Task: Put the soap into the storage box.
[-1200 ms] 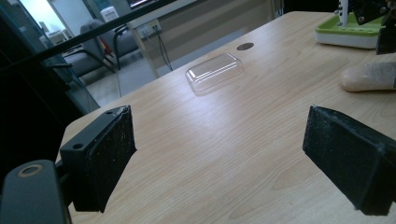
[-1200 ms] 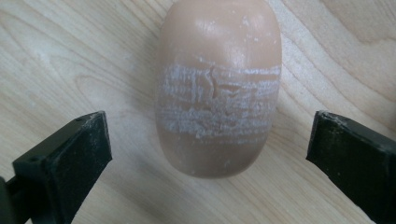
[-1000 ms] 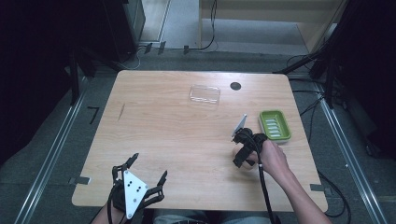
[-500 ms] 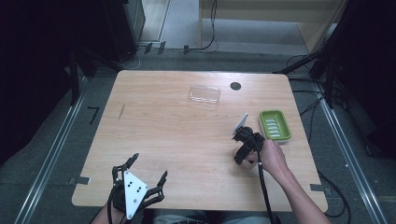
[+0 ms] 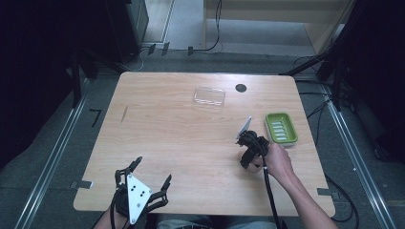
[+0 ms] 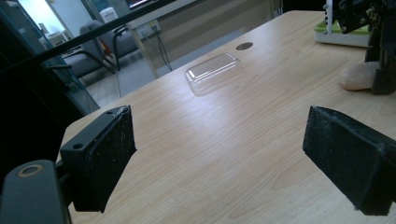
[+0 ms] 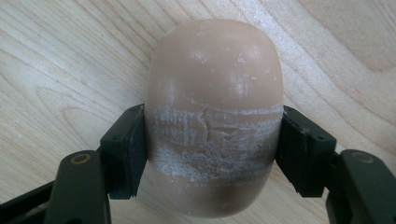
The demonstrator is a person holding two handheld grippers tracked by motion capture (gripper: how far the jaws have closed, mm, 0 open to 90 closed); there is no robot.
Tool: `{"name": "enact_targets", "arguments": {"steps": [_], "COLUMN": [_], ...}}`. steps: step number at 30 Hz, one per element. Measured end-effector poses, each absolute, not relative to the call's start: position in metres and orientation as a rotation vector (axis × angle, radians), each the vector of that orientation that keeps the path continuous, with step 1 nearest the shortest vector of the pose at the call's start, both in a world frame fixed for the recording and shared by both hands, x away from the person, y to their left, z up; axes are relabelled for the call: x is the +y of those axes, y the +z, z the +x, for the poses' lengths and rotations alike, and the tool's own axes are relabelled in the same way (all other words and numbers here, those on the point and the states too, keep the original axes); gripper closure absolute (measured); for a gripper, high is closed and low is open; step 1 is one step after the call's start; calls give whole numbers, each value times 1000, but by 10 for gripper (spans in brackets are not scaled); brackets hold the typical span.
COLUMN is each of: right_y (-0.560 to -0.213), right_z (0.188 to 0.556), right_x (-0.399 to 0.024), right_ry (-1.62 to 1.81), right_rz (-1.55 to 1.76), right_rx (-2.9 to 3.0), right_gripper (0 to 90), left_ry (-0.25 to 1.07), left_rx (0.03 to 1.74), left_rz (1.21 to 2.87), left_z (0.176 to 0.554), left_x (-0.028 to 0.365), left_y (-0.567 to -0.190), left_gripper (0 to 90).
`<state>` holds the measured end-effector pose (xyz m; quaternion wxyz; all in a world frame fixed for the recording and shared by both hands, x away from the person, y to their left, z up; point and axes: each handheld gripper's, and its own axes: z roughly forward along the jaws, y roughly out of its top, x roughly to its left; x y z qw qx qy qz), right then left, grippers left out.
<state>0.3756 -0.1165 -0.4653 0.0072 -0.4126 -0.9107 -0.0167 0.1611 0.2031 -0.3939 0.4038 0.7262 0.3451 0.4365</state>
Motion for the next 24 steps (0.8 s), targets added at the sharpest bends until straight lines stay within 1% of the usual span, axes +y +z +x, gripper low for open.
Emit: {"name": "enact_targets", "arguments": {"steps": [16,24], "right_y": [-458,-452], "right_z": [373,373], "right_x": [-116,-124], "right_ry": [-10,-18], "right_rz": [-1271,-1292], "right_rx": [-2878,-2874], "right_gripper": [334,335], "left_ry": [1105,1104], "left_rx": [872,875], "left_rz": [1831,1826], "left_z": [161,161], "left_x": [203,204], "left_y": [-394,-394], "left_gripper": [99,99]}}
